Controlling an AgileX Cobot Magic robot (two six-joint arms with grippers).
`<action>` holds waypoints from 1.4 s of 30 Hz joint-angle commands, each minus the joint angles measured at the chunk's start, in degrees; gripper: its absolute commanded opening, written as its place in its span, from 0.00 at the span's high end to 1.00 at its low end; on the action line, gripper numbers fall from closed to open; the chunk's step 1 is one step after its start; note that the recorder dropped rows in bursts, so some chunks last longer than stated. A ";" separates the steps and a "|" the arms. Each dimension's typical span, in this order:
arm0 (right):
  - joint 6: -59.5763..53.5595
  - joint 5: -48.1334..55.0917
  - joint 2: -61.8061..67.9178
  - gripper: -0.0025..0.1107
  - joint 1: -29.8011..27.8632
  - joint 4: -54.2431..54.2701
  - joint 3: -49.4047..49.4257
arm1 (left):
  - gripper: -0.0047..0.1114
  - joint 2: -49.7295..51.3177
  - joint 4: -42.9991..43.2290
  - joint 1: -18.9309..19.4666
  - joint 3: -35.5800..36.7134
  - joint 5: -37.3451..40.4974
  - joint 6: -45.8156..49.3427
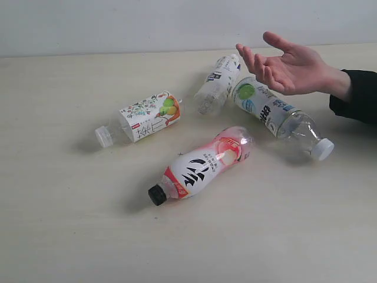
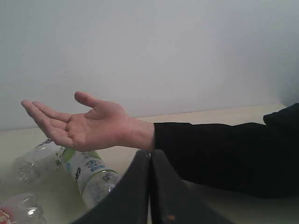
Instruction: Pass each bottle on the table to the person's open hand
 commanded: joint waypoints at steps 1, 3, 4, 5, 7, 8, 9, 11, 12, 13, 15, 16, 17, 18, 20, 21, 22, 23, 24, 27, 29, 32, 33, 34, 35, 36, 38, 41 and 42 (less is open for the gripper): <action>-0.36 -0.58 -0.37 0.98 -0.23 -0.20 0.27 | 0.95 -0.37 -0.32 -0.37 0.04 -0.30 -0.10; -0.36 -0.58 -0.37 0.98 -0.23 -0.20 0.27 | 0.95 -0.37 -0.32 -0.37 0.04 -0.30 -0.10; -0.36 -0.58 -0.37 0.98 -0.23 -0.20 0.27 | 0.95 -0.37 -0.32 -0.37 0.04 -0.30 -0.10; -0.36 -0.58 -0.37 0.98 -0.23 -0.20 0.27 | 0.95 -0.37 -0.32 -0.37 0.04 -0.30 -0.10; -0.36 -0.58 -0.37 0.98 -0.23 -0.20 0.27 | 0.95 -0.37 -0.32 -0.37 0.04 -0.30 -0.10; -0.36 -0.58 -0.37 0.98 -0.23 -0.20 0.27 | 0.95 -0.37 -0.32 -0.37 0.04 -0.30 -0.10; -0.36 -0.58 -0.37 0.98 -0.23 -0.20 0.27 | 0.95 -0.37 -0.32 -0.37 0.04 -0.30 -0.10; -0.36 -0.58 -0.37 0.98 -0.23 -0.20 0.27 | 0.95 -0.37 -0.32 -0.37 0.04 -0.30 -0.10; -0.36 -0.58 -0.37 0.98 -0.23 -0.20 0.27 | 0.95 -0.37 -0.32 -0.37 0.04 -0.30 -0.10; -0.36 -0.58 -0.37 0.98 -0.23 -0.20 0.27 | 0.95 -0.37 -0.32 -0.37 0.04 -0.30 -0.10; -0.36 -0.58 -0.37 0.98 -0.23 -0.20 0.27 | 0.95 -0.37 -0.32 -0.37 0.04 -0.30 -0.10; -0.36 -0.58 -0.37 0.98 -0.23 -0.20 0.27 | 0.95 -0.37 -0.32 -0.37 0.04 -0.30 -0.10; -0.36 -0.58 -0.37 0.98 -0.23 -0.20 0.27 | 0.95 -0.37 -0.32 -0.37 0.04 -0.30 -0.10; -0.36 -0.58 -0.37 0.98 -0.23 -0.20 0.27 | 0.95 -0.37 -0.32 -0.37 0.04 -0.30 -0.10; -0.36 -0.58 -0.37 0.98 -0.23 -0.20 0.27 | 0.95 -0.37 -0.32 -0.37 0.04 -0.30 -0.10; -0.36 -0.58 -0.37 0.98 -0.23 -0.20 0.27 | 0.95 -0.37 -0.32 -0.37 0.04 -0.30 -0.10; -0.36 -0.58 -0.37 0.98 -0.23 -0.20 0.27 | 0.95 -0.37 -0.32 -0.37 0.04 -0.30 -0.10; -0.36 -0.58 -0.37 0.98 -0.23 -0.20 0.27 | 0.95 -0.37 -0.32 -0.37 0.04 -0.30 -0.10; -0.36 -0.58 -0.37 0.98 -0.23 -0.20 0.27 | 0.95 -0.37 -0.32 -0.37 0.04 -0.30 -0.10; -0.27 -0.58 -0.37 0.98 -0.23 -0.20 0.27 | 0.95 -0.37 -0.32 -0.37 0.04 -0.30 -0.10; -0.27 -0.58 -0.37 0.98 -0.23 -0.20 0.27 | 0.95 -0.37 -0.32 -0.37 0.04 -0.30 -0.10; -0.44 -0.85 -0.37 0.98 -0.23 -0.20 0.27 | 0.95 -0.37 -0.32 -0.37 0.04 -0.30 -0.10; -0.44 -1.22 -0.37 0.98 -0.23 -0.20 0.27 | 0.95 -0.37 -0.32 -0.37 0.04 -0.30 -0.10; -0.44 -1.97 -0.37 0.98 -0.23 -0.20 0.27 | 0.95 -0.37 -0.32 -0.37 0.04 -0.30 -0.10; -0.44 -2.62 -0.37 0.98 -0.23 -0.20 0.27 | 0.95 -0.37 -0.32 -0.37 0.04 -0.30 -0.10; -0.28 -3.20 -0.37 0.98 -0.23 -0.20 0.27 | 0.95 -0.37 -0.32 -0.37 0.04 -0.30 -0.10; -0.27 -5.08 -0.37 0.98 -0.23 0.75 0.27 | 0.95 -0.37 -0.32 -0.37 0.04 -0.30 -0.10; 2.27 -10.92 -0.37 0.98 -0.23 5.90 0.27 | 0.95 -0.37 -0.32 -0.37 0.04 -0.30 -0.10; 2.81 -13.25 -0.37 0.98 -0.23 7.40 0.27 | 0.95 -0.37 -0.32 -0.37 0.04 -0.30 -0.10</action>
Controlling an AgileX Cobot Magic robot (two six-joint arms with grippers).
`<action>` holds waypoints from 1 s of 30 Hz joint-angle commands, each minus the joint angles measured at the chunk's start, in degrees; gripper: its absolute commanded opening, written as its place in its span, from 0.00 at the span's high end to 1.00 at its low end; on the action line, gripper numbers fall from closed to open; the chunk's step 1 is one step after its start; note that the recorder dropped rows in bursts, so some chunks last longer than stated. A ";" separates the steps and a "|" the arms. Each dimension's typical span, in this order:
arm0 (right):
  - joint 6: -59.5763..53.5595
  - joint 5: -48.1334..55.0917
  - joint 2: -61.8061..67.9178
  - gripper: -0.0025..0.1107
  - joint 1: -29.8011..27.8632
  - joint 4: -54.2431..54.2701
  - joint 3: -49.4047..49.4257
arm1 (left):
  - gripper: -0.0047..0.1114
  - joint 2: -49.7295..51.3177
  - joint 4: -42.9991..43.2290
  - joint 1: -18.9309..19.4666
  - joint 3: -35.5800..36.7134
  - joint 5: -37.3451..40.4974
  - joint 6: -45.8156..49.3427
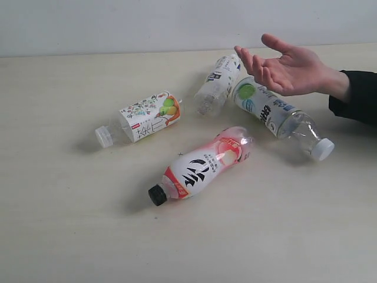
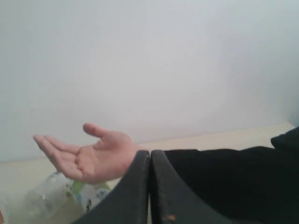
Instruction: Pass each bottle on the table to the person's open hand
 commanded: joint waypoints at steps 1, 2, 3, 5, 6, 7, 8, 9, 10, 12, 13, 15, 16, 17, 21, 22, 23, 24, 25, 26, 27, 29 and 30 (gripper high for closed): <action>2.90 -9.31 -0.37 0.98 -0.23 6.09 0.27 | 0.95 -0.37 -0.32 -0.37 0.04 -0.30 -0.10; 4.43 -12.05 -0.37 0.98 -0.23 8.90 0.27 | 0.95 -0.37 -0.32 -0.37 0.04 -0.30 -0.10; 4.43 -12.79 -0.37 0.98 -0.23 10.03 0.27 | 0.95 -0.37 -0.32 -0.37 0.04 -0.30 -0.10; 4.43 -13.07 -0.37 0.98 -0.23 10.49 0.27 | 0.95 -0.37 -0.32 -0.37 0.04 -0.30 -0.10; 3.78 -16.80 -0.37 0.98 -0.27 10.31 0.27 | 0.95 -0.37 -0.32 -0.37 0.04 -0.30 -0.10; 4.18 -20.36 -0.37 0.98 -0.23 10.31 0.27 | 0.95 -0.37 -0.32 -0.37 0.04 -0.30 -0.10; 5.99 -25.38 -0.37 0.98 -0.23 10.31 0.27 | 0.95 -0.37 -0.32 -0.37 0.04 -0.30 -0.10; 7.98 -27.43 -0.37 0.98 -0.23 10.31 0.27 | 0.95 -0.37 -0.32 -0.37 0.04 -0.30 -0.10; 12.13 -29.78 -0.37 0.98 -0.23 10.48 0.27 | 0.95 -0.37 -0.32 -0.37 0.04 -0.30 -0.10; 14.93 -33.55 -0.37 0.98 -0.23 10.48 0.27 | 0.95 -0.37 -0.32 -0.37 0.04 -0.30 -0.10; 15.08 -34.86 0.70 0.98 -0.23 10.48 0.27 | 0.95 -0.37 -0.32 -0.37 0.04 -0.30 -0.10; 16.60 -35.22 5.91 0.98 -0.23 10.04 -4.31 | 0.95 -0.37 -0.32 -0.37 0.04 -0.30 -0.10; 16.97 -35.07 8.42 0.98 -0.23 9.61 -6.54 | 0.95 -0.37 -0.32 -0.37 0.04 -0.30 -0.10; 17.11 -34.82 13.69 0.98 -0.23 6.70 -11.03 | 0.95 -0.37 -0.32 -0.37 0.04 -0.30 -0.10; 21.68 -26.91 26.36 0.98 -0.23 -9.40 -22.63 | 0.95 -0.37 -0.32 -0.37 0.04 -0.30 -0.10; 23.77 -22.36 29.42 0.98 -0.23 -16.18 -26.21 | 0.95 -0.37 -0.32 -0.37 0.04 -0.30 -0.10; 26.29 -18.69 31.80 0.98 -0.23 -23.54 -29.67 | 0.95 -0.37 -0.32 -0.37 0.04 -0.30 -0.10; 31.39 -13.57 34.65 0.98 -0.23 -31.05 -32.77 | 0.95 -0.37 -0.32 -0.37 0.04 -0.30 -0.10; 35.73 -10.58 37.32 0.98 -0.23 -37.71 -35.42 | 0.95 -0.37 -0.32 -0.37 0.04 -0.30 -0.10; 40.45 -7.33 39.19 0.98 0.38 -42.17 -37.11 | 0.95 -0.37 -0.32 -0.37 0.04 -0.30 -0.10; 46.02 -4.89 41.27 0.98 1.18 -47.17 -38.75 | 0.95 -0.37 -0.32 -0.37 0.04 -0.30 -0.10; 47.72 -3.79 45.21 0.98 2.97 -55.12 -40.20 | 0.95 -0.37 -0.32 -0.37 0.04 -0.30 -0.10; 47.72 -3.79 47.12 0.98 4.21 -57.94 -40.70 | 0.95 -0.37 -0.32 -0.37 0.04 -0.30 -0.10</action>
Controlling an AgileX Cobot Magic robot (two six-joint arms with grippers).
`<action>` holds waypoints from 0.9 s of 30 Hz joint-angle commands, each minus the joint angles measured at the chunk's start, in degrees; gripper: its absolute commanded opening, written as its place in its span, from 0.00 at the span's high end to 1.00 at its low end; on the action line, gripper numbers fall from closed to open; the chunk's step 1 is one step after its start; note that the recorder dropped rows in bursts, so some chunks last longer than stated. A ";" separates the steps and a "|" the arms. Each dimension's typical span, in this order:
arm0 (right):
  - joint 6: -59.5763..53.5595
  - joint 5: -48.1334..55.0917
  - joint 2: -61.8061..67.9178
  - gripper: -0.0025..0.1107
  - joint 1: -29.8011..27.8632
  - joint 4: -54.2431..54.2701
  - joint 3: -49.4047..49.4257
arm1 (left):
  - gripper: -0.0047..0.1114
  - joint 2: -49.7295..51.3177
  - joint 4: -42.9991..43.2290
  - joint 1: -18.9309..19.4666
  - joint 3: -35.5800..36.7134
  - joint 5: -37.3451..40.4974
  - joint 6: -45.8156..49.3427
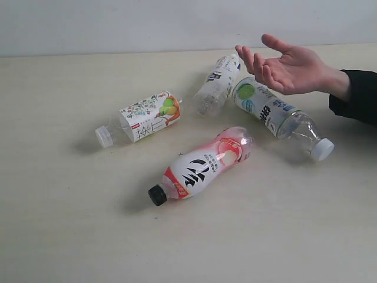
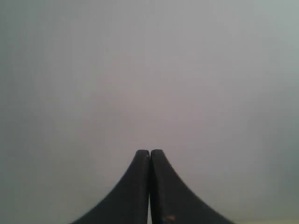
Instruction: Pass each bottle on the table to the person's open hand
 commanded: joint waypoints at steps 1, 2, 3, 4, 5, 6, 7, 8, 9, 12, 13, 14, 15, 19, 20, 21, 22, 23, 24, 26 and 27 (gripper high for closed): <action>6.23 4.67 8.64 0.98 4.43 -18.04 -3.51 | 0.95 -0.37 -0.32 -0.37 0.04 -0.30 -0.10; 6.23 4.67 10.14 0.98 5.54 -18.91 -3.86 | 0.95 -0.37 -0.32 -0.37 0.04 -0.30 -0.10; 5.36 4.67 12.33 0.98 7.20 -19.88 -4.10 | 0.95 -0.37 -0.32 -0.37 0.04 -0.30 -0.10; 4.41 4.55 13.81 0.98 8.38 -20.45 -4.35 | 0.95 -0.37 -0.32 -0.37 0.04 -0.30 -0.10; 3.20 4.55 15.30 0.98 9.87 -20.97 -4.48 | 0.95 -0.37 -0.32 -0.37 0.04 -0.30 -0.10; 1.44 4.55 17.41 0.98 11.32 -21.58 -4.73 | 0.95 -0.37 -0.32 -0.37 0.04 -0.30 -0.10; 0.75 4.55 18.73 0.98 12.75 -21.65 -4.89 | 0.95 -0.37 -0.32 -0.37 0.04 -0.30 -0.10; 0.74 4.55 19.96 0.98 13.87 -21.65 -5.00 | 0.95 -0.37 -0.32 -0.37 0.04 -0.30 -0.10; 0.36 3.98 21.43 0.98 15.60 -22.19 -5.11 | 0.95 -0.37 -0.32 -0.37 0.04 -0.30 -0.10; -0.90 -1.93 24.50 0.98 18.59 -27.34 -5.11 | 0.95 -0.37 -0.32 -0.37 0.04 -0.30 -0.10; 0.08 -5.77 25.65 0.98 18.94 -28.59 -5.11 | 0.95 -0.37 -0.32 -0.37 0.04 -0.30 -0.10; 1.74 -9.85 26.72 0.98 19.05 -30.10 -5.11 | 0.95 -0.37 -0.32 -0.37 0.04 -0.30 -0.10; 5.57 -16.67 28.48 0.98 19.05 -32.40 -5.39 | 0.95 -0.37 -0.32 -0.37 0.04 -0.30 -0.10; 32.38 -30.26 35.31 0.98 19.05 -58.09 -9.86 | 0.95 -0.37 -0.32 -0.37 0.04 -0.30 -0.10; 39.62 -33.38 37.56 0.98 18.87 -58.29 -11.45 | 0.95 -0.37 -0.32 -0.37 0.04 -0.30 -0.10; 43.24 -36.62 39.62 0.98 18.63 -58.29 -12.57 | 0.95 -0.37 -0.32 -0.37 0.04 -0.30 -0.10; 43.82 -40.38 41.62 0.98 18.63 -58.29 -13.98 | 0.95 -0.37 -0.32 -0.37 0.04 -0.30 -0.10; 43.82 -44.47 43.30 0.98 18.28 -58.29 -15.54 | 0.95 -0.37 -0.32 -0.37 0.04 -0.19 -0.10; 44.65 -47.70 44.92 0.98 18.28 -58.29 -17.36 | 0.95 -0.37 -0.32 -0.37 0.04 -0.19 -0.10; 48.23 -51.66 47.30 0.98 18.28 -58.29 -20.46 | 0.95 -0.37 -0.32 -0.37 0.04 -0.19 -0.10; 50.19 -52.93 48.31 0.98 18.28 -58.29 -21.69 | 0.95 -0.37 -0.32 -0.37 0.04 -0.19 -0.10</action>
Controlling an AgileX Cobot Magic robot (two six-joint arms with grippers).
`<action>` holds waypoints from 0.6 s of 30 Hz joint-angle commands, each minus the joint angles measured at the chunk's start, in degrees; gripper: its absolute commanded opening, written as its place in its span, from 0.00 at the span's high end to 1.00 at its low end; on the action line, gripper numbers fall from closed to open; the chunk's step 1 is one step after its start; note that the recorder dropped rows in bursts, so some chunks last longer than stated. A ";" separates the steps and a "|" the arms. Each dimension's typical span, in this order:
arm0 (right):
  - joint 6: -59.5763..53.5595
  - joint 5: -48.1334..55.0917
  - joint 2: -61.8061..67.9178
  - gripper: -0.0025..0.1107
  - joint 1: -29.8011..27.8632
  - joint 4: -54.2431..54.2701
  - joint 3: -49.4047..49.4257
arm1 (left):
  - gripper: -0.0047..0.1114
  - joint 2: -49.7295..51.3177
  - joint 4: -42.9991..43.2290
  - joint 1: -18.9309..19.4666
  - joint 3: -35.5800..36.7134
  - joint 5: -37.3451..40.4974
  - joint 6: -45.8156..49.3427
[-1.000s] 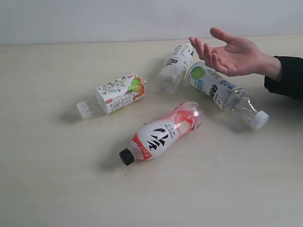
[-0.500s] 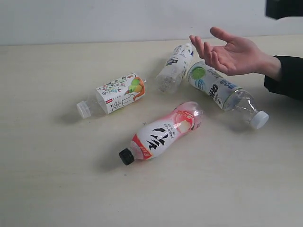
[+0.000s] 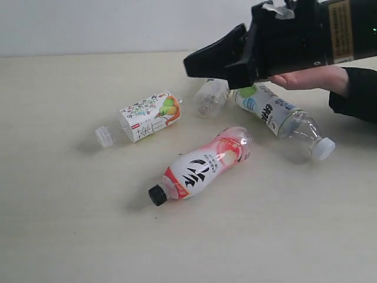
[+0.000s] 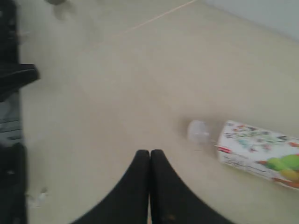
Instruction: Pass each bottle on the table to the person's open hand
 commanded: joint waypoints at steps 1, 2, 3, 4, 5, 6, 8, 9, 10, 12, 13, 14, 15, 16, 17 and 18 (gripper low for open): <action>7.55 -9.29 4.83 0.98 -0.43 -0.87 -6.29 | 0.95 -0.37 -0.32 -0.37 0.04 -0.19 -0.10; 6.50 -9.29 5.06 0.98 -0.43 -0.87 -6.73 | 0.95 -0.37 -0.32 -0.37 0.04 -0.19 -0.10; 3.89 -8.36 5.06 0.98 -0.43 -0.87 -6.88 | 0.95 -0.37 -0.32 -0.37 0.04 -0.19 -0.10; 0.33 -6.28 4.69 0.98 -0.21 -0.87 -6.88 | 0.95 -0.37 -0.32 -0.37 0.04 -0.19 -0.10; -2.03 -2.68 3.96 0.98 -0.11 -0.87 -6.77 | 0.95 -0.37 -0.32 -0.37 0.04 -0.19 -0.10; -3.83 0.98 3.05 0.98 -0.11 -0.87 -6.64 | 0.95 -0.37 -0.32 -0.37 0.04 -0.19 -0.10; -7.71 12.07 1.52 0.98 -0.11 -0.87 -6.56 | 0.95 -0.37 -0.32 -0.37 0.04 -0.19 -0.10; -10.04 19.02 0.80 0.98 -0.11 -0.87 -6.27 | 0.95 -0.37 -0.32 -0.37 0.04 -0.19 -0.10; -11.67 26.26 0.46 0.98 -0.11 -0.87 -6.00 | 0.95 -0.37 -0.32 -0.37 0.04 -0.19 -0.10; -12.00 38.97 0.33 0.98 -0.11 -0.87 -5.88 | 0.95 -0.37 -0.32 -0.37 0.04 -0.19 -0.10; -9.67 46.89 0.33 0.97 -0.11 -0.87 -5.70 | 0.95 -0.37 -0.32 -0.37 0.04 -0.19 -0.10; -7.20 53.51 0.33 0.97 -0.11 -0.87 -5.73 | 0.95 -0.37 -0.32 -0.37 0.04 -0.19 -0.10; -5.61 58.62 0.33 0.96 -0.11 -0.87 -5.73 | 0.95 -0.37 -0.32 -0.37 0.04 -0.19 -0.10; -6.95 62.63 0.33 0.96 -0.11 1.03 -5.73 | 0.95 -0.37 -0.32 -0.37 0.04 -0.19 -0.10; -11.32 65.38 0.33 0.96 -0.11 3.50 -5.73 | 0.95 -0.37 -0.32 -0.37 0.04 -0.19 -0.10; -17.93 68.36 0.45 0.96 -0.11 6.72 -5.73 | 0.95 -0.37 -0.32 -0.37 0.04 -0.19 -0.10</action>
